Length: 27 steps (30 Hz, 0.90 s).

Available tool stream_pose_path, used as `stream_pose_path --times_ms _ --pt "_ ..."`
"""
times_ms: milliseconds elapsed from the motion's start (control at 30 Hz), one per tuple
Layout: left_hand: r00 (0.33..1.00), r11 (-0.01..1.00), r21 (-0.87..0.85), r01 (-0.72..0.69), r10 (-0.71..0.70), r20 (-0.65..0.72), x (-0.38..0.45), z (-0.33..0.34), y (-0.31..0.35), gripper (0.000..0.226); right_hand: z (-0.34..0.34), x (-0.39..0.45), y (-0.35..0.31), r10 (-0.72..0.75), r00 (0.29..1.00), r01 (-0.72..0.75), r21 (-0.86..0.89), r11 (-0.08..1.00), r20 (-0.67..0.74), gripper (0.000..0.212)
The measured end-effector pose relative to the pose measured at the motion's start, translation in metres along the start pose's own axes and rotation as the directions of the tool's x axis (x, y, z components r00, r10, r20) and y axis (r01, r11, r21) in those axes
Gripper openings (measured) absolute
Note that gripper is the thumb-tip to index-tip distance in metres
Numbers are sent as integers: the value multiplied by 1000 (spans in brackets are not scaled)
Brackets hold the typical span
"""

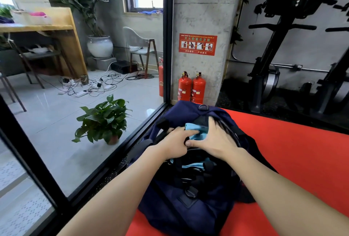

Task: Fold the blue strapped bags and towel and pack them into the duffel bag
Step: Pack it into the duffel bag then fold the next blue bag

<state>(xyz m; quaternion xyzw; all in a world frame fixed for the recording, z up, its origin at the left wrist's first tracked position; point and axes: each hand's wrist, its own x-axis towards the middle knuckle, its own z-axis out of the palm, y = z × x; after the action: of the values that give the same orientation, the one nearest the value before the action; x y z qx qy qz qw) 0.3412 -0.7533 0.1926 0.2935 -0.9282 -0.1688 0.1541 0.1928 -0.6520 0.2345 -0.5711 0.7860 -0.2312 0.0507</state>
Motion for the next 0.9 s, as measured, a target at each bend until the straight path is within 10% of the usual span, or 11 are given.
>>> stream_pose_path --times_ms 400,900 --pt "990 940 -340 -29 -21 -142 15 -4 25 115 -39 -10 -6 -117 988 107 99 989 101 140" --pt "943 831 -550 76 -239 -231 57 -6 28 67 -56 -2 16 -291 944 291 19 956 158 144"
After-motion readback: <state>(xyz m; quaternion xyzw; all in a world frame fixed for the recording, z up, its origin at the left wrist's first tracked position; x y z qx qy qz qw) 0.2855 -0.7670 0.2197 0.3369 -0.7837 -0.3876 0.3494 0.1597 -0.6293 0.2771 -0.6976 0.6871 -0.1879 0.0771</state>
